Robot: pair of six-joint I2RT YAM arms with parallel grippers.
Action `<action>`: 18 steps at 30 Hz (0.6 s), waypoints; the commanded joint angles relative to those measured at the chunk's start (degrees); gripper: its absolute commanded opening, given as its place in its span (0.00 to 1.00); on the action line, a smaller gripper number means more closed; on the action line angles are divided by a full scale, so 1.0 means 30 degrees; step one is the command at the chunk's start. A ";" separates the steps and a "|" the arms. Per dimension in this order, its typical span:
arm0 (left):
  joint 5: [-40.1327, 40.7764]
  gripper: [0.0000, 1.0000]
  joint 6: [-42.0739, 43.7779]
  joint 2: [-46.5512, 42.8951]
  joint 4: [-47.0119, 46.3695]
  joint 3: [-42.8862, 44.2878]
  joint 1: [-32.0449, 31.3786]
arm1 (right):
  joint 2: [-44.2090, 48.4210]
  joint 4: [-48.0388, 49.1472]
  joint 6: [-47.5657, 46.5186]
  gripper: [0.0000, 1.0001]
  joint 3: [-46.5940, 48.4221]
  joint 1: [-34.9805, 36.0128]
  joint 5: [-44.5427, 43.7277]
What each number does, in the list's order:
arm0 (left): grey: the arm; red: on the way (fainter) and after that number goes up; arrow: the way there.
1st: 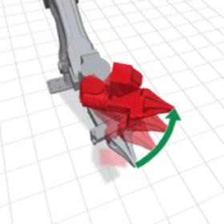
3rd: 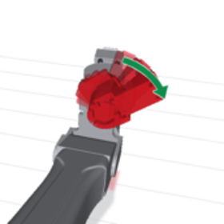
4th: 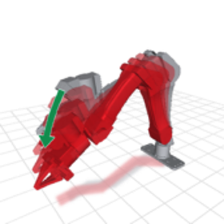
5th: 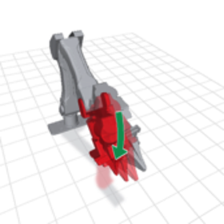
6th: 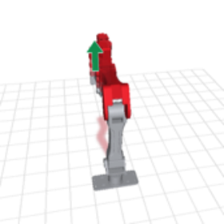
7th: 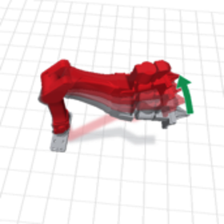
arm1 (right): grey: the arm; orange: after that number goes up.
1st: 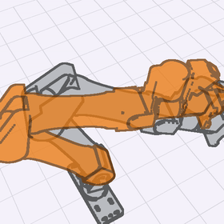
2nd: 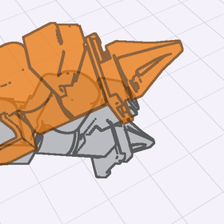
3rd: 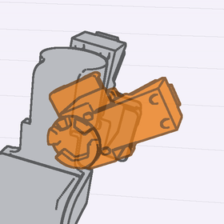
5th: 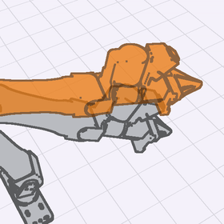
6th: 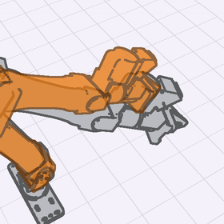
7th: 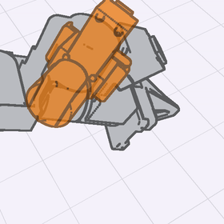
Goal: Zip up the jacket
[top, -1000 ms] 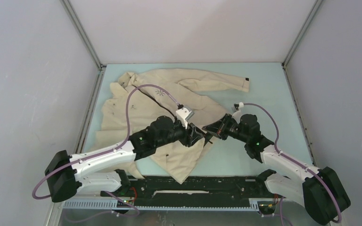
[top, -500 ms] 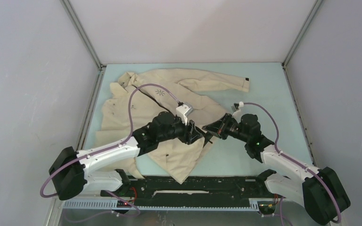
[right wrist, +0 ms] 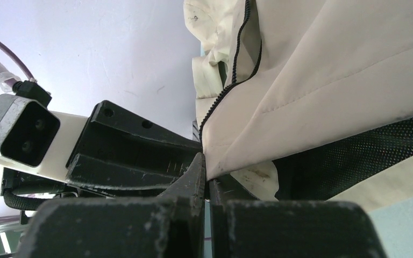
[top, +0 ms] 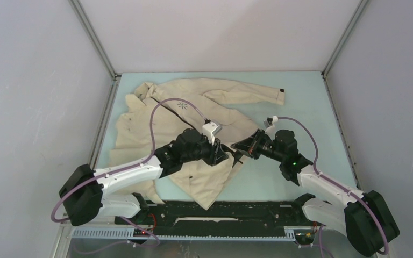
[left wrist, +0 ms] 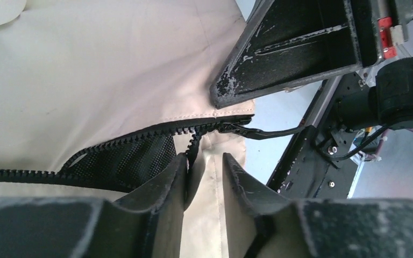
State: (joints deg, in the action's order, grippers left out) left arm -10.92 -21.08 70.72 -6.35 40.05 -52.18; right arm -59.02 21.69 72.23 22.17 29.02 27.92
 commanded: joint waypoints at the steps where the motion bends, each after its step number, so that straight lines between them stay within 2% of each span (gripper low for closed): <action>1: -0.1021 0.28 0.0138 0.0445 -0.1158 -0.0027 0.0100 | 0.0075 0.1029 -0.0171 0.00 0.0171 -0.0036 0.0390; 10: -0.2640 0.04 -0.0019 0.0142 -0.3632 -0.0607 0.0109 | -0.0155 0.1152 -0.0223 0.00 0.0156 0.0107 0.0427; 13: -0.3099 0.01 0.0091 -0.0594 -0.4825 -0.1429 0.0098 | -0.0218 0.1126 -0.0430 0.00 0.0157 0.0182 0.0535; 16: -0.3136 0.00 0.0180 -0.0634 -0.4725 -0.1404 0.0105 | -0.0093 0.1036 -0.0645 0.00 0.0184 0.0230 0.0465; 18: -0.3116 0.00 0.0164 -0.0399 -0.4467 -0.1286 0.0092 | 0.0047 0.0980 -0.0817 0.05 0.0172 0.0259 0.0527</action>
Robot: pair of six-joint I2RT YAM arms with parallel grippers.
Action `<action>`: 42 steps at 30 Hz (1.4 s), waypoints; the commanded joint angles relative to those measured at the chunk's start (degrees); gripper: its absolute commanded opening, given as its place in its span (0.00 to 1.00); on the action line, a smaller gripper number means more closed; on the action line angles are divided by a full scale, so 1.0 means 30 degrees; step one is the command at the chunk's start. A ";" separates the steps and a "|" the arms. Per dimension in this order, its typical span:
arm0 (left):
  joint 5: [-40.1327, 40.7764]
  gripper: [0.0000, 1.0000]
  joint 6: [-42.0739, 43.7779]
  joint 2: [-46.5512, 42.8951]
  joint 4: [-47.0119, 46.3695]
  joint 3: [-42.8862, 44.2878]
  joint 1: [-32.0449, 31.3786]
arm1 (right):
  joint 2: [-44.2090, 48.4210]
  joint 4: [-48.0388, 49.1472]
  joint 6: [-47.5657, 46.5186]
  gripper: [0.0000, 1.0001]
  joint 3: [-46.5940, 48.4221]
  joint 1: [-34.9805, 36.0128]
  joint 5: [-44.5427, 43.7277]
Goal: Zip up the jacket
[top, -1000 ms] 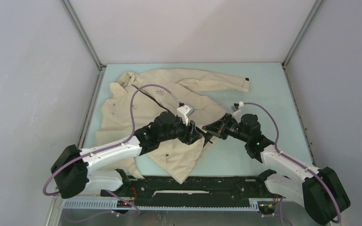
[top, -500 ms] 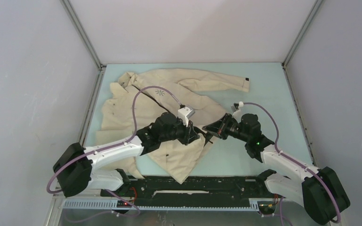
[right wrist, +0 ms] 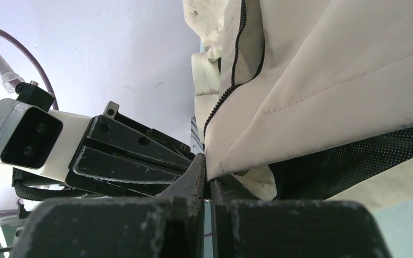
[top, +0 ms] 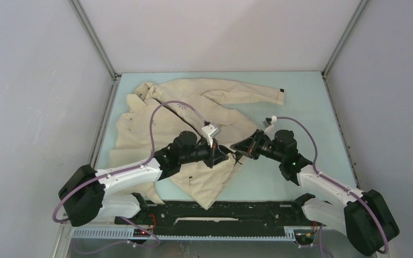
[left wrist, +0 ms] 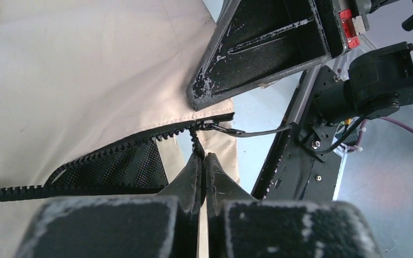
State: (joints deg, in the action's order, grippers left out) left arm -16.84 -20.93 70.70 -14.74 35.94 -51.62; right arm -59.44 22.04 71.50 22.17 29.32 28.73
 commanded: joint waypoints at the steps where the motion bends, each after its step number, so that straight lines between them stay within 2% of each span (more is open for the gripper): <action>1: -0.1152 0.00 0.0087 -0.0326 -0.1691 0.0063 -0.0094 | 0.0298 0.0794 -0.0695 0.09 0.0168 0.0154 0.0251; 7: -0.0992 0.00 0.0090 -0.0476 -0.1656 -0.0056 -0.0087 | 0.1403 -0.0345 -0.1907 0.32 0.0158 0.0046 0.0574; 14: -0.0689 0.00 0.0161 -0.0295 -0.1263 0.0137 -0.0057 | 0.2370 -0.1567 -0.3671 0.45 0.0193 -0.0383 0.2028; 23: -0.0656 0.00 0.0054 -0.0345 -0.1151 0.0353 -0.0052 | 0.2953 -0.2585 -0.5929 0.47 0.0162 -0.0129 0.3161; 36: -0.0751 0.00 0.0004 -0.0305 -0.0974 0.0558 -0.0055 | 0.3006 -0.2711 -0.7698 0.37 0.0165 0.0119 0.3230; 42: -0.0890 0.00 -0.0011 -0.0343 -0.0960 0.0631 -0.0052 | 0.2703 -0.2628 -0.7863 0.42 0.0144 0.0193 0.3270</action>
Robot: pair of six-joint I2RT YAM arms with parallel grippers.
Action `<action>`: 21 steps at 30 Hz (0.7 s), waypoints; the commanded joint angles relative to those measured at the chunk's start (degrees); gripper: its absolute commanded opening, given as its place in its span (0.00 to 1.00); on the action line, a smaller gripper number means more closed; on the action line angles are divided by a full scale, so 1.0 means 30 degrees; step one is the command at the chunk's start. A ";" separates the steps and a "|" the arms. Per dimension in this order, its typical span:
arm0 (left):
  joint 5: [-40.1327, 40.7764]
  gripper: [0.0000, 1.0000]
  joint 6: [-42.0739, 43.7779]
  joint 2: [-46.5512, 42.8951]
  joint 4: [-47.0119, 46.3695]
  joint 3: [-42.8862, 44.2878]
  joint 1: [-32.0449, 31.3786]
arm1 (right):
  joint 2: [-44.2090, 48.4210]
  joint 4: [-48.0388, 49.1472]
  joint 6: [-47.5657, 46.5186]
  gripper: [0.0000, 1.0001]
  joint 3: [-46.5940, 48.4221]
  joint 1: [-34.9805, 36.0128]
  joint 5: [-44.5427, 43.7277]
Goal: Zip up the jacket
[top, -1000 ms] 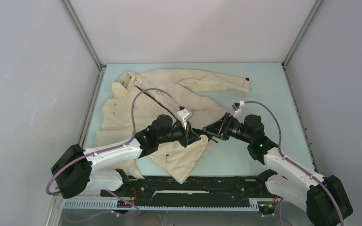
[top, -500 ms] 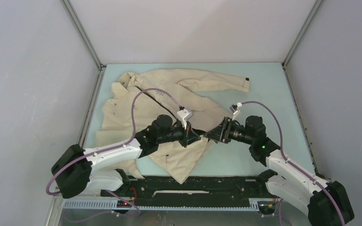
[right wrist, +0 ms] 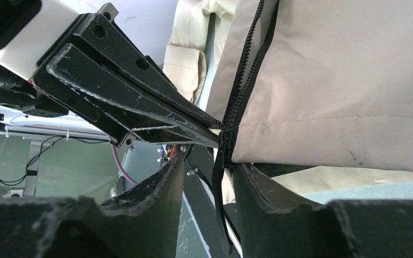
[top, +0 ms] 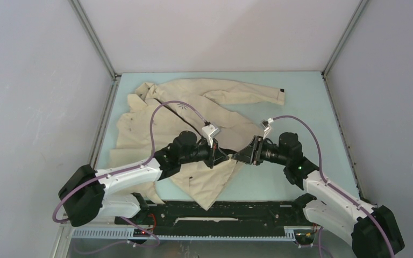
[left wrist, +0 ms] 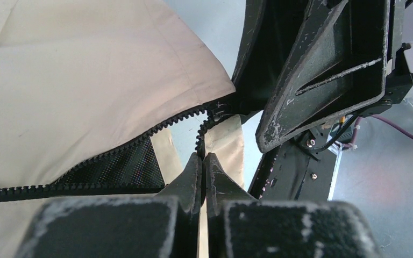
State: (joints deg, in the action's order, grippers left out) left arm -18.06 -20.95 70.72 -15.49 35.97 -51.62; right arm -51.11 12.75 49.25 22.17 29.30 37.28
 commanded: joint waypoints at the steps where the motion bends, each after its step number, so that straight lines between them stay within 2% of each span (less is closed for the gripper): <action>1: -0.0482 0.00 -0.0010 -0.0363 -0.0703 0.0637 -0.0051 | -0.0050 0.0554 -0.0363 0.43 0.0142 0.0214 0.0408; 6: -0.0566 0.00 0.0034 -0.0227 -0.0677 0.0638 -0.0054 | 0.0139 -0.0194 -0.0248 0.47 0.0786 0.0238 0.0015; 12: -0.0714 0.00 0.0086 0.0246 -0.0631 0.0900 -0.0051 | 0.0500 -0.3478 -0.0776 0.48 0.1887 0.0512 -0.0749; 17: -0.1458 0.00 0.0230 0.1612 0.0288 0.1924 -0.0051 | 0.0251 -0.5316 -0.1480 0.49 0.2465 0.0568 -0.1137; 21: -0.2275 0.00 0.0245 0.2776 0.0754 0.2701 -0.0059 | -0.0532 -0.5501 -0.1600 0.49 0.2482 0.0683 -0.1319</action>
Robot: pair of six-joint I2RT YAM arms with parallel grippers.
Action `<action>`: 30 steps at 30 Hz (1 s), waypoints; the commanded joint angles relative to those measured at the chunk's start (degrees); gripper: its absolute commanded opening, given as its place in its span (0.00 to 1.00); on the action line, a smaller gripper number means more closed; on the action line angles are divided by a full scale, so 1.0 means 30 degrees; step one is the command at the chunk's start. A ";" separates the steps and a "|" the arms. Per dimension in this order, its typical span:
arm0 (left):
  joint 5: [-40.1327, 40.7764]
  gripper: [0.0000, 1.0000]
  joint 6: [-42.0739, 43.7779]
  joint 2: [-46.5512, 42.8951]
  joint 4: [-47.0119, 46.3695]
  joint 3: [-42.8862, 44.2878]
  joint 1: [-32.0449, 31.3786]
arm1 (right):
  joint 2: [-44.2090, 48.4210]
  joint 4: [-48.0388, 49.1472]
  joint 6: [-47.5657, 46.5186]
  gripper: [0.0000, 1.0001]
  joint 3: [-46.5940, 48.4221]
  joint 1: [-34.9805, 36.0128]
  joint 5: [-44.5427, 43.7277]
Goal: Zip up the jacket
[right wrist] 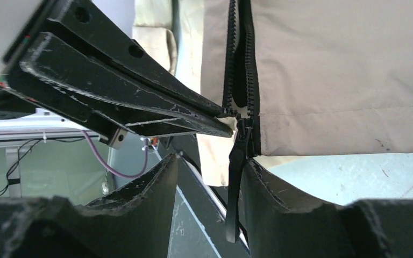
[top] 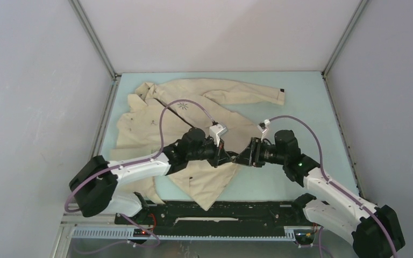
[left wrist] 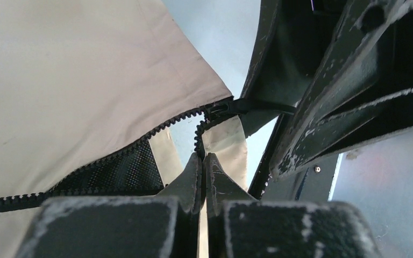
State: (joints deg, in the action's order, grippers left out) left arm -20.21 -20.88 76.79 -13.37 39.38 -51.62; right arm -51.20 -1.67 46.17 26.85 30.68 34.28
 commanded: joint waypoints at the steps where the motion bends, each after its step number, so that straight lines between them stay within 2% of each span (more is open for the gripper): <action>1: -0.1699 0.00 0.0285 0.0979 0.0147 0.1786 -0.0057 | -0.0576 -0.0826 -0.0633 0.49 0.0924 0.0258 -0.0441; 9: -0.3383 0.00 0.0898 0.3970 0.1972 0.3953 -0.0059 | -0.0776 -0.3288 -0.1742 0.49 0.0981 0.0128 -0.1669; 25: -0.5177 0.00 0.1292 0.7604 0.2499 0.5530 0.0103 | -0.3704 -0.3076 -0.3130 0.49 0.0265 -0.1380 -0.1342; 30: -0.5451 0.00 0.1436 0.8103 0.2865 0.5810 0.0263 | -0.3675 -0.4063 -0.3707 0.49 0.0249 -0.1551 -0.1658</action>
State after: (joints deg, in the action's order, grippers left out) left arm -33.01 -17.93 100.38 -5.15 53.58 -50.92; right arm -62.70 -13.02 37.60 26.94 26.44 29.74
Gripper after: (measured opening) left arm 0.014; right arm 0.488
